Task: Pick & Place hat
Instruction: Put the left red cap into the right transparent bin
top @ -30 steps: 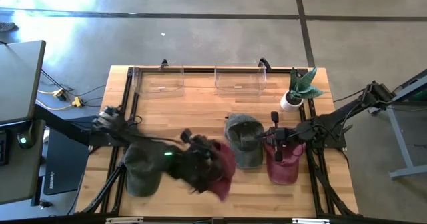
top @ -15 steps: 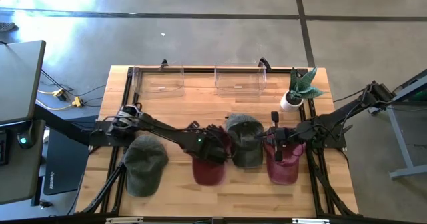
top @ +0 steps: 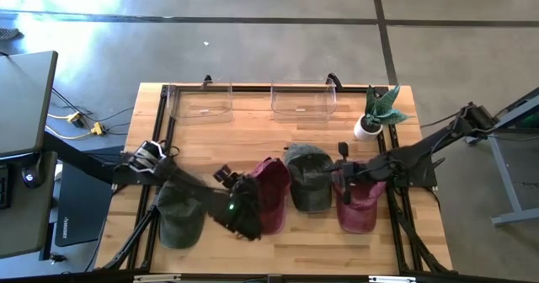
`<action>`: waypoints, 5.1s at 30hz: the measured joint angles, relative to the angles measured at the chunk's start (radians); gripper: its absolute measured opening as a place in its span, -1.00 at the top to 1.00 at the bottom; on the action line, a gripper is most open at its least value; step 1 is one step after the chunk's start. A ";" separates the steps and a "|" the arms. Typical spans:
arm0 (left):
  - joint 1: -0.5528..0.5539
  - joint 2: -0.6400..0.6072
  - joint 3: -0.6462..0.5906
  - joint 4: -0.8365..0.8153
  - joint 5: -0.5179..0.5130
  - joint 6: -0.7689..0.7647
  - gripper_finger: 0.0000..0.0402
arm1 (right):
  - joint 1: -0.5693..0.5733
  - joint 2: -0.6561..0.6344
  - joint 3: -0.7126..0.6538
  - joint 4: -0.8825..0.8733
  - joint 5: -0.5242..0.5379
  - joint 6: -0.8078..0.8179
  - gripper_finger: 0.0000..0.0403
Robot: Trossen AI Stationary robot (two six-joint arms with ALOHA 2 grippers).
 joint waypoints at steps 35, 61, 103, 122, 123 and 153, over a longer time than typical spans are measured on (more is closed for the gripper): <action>-0.175 0.014 -0.229 0.631 -0.089 0.241 0.99 | -0.350 0.831 0.747 -0.246 -0.366 -0.122 0.88; -0.233 0.025 -0.230 -0.082 -0.116 -0.734 1.00 | -0.295 0.834 0.556 -0.045 -0.552 -0.100 0.94; -0.278 0.024 -0.309 0.018 -0.029 -0.638 1.00 | -0.239 0.854 0.866 -0.567 -0.520 -0.108 0.30; 0.061 -0.057 -0.368 0.222 0.055 -0.019 0.71 | 0.114 0.689 0.519 -0.479 -0.289 0.123 0.32; 0.090 -0.067 -0.369 0.229 0.074 0.040 0.68 | 0.128 0.665 0.486 -0.458 -0.265 0.135 0.32; -0.003 -0.100 -0.369 0.682 0.379 0.653 1.00 | 0.111 0.313 0.159 -0.092 -0.185 0.230 0.32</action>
